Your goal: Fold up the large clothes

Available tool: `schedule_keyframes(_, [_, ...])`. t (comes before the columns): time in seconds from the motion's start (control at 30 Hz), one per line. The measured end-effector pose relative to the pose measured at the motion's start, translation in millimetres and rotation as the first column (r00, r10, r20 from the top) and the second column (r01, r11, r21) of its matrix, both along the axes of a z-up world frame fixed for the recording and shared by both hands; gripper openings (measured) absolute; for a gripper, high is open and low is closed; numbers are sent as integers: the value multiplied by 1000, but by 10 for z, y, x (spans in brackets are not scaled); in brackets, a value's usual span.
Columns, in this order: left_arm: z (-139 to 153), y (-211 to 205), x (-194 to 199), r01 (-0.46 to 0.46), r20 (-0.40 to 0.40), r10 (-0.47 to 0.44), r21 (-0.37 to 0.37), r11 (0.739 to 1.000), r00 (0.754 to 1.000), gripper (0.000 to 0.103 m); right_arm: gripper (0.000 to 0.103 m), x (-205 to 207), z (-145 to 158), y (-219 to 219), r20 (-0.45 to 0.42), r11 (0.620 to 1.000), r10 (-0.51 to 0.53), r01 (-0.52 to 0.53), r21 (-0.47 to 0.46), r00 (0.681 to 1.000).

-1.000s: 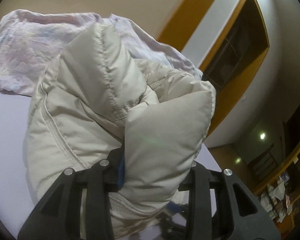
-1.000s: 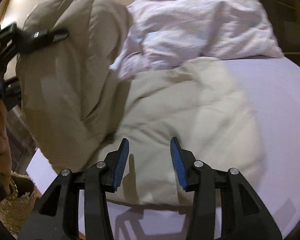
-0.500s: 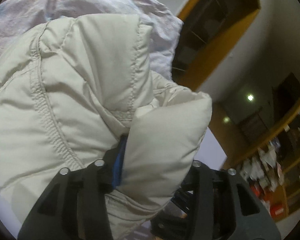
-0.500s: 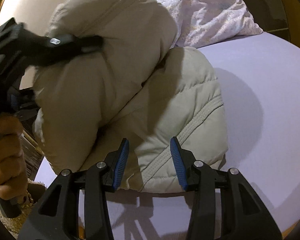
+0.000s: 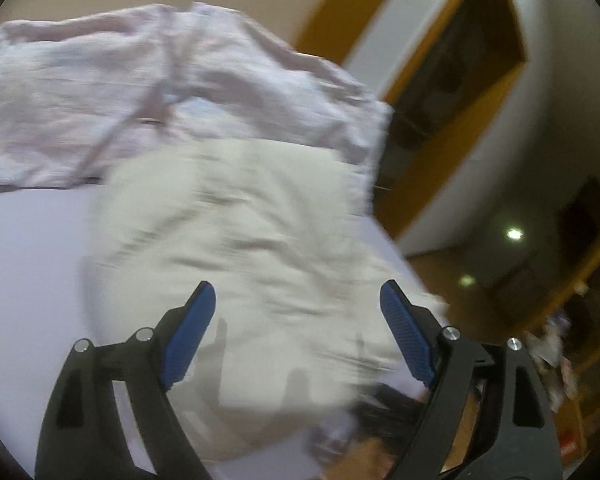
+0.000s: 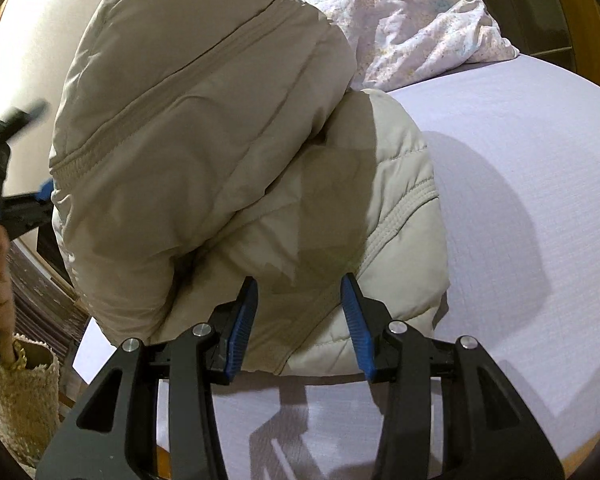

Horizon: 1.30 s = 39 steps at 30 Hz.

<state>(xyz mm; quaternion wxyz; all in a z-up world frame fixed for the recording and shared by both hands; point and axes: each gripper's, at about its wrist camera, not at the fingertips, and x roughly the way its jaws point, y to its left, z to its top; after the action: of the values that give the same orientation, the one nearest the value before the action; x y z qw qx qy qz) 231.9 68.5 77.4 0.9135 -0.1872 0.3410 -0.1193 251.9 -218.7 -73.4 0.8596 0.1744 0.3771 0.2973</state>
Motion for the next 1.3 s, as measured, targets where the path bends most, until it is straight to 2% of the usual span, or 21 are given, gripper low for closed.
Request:
schedule_keyframes(0.23, [-269, 436, 222, -142, -61, 151, 124, 982, 987, 84, 46, 25, -14, -21, -5, 1000, 1, -1, 4, 1000])
schedule_keyframes(0.33, [-425, 492, 394, -153, -95, 165, 125, 980, 982, 84, 46, 17, -12, -21, 1, 1000, 6, -6, -5, 1000])
schedule_keyframes(0.43, [-546, 449, 449, -153, -110, 164, 99, 983, 980, 84, 46, 4, -1, -33, 7, 1000, 8, -8, -10, 1000])
schedule_keyframes(0.53, [-571, 280, 427, -150, -99, 164, 131, 980, 981, 85, 46, -7, 42, -116, 21, 999, -27, 28, -23, 999])
schedule_keyframes(0.67, [-588, 72, 468, -145, -101, 163, 162, 976, 981, 87, 46, -5, 152, -390, 45, 991, -125, 127, -32, 991])
schedule_keyframes(0.83, [-634, -120, 568, -155, -99, 175, 184, 971, 980, 91, 46, -5, 365, -845, 85, 965, -255, 258, -35, 963])
schedule_keyframes(0.93, [-653, -231, 621, -149, -100, 171, 194, 970, 980, 93, 46, -13, 616, -1060, 125, 956, -288, 293, -23, 949])
schedule_keyframes(1.0, [-677, -317, 645, -145, -96, 167, 204, 968, 981, 93, 46, -20, 794, -1054, 158, 963, -265, 270, -11, 951])
schedule_keyframes(1.13, [-729, -541, 669, -141, -75, 164, 247, 959, 984, 94, 46, 33, 1231, -694, 242, 992, -125, 130, -4, 962])
schedule_keyframes(1.23, [-742, -634, 681, -141, -70, 165, 270, 952, 984, 94, 46, 223, 1382, -258, 237, 999, -4, 12, -33, 971])
schedule_keyframes(1.3, [-753, -627, 679, -144, -71, 169, 266, 953, 983, 94, 45, 387, 1391, 7, 228, 997, 41, -24, -79, 973])
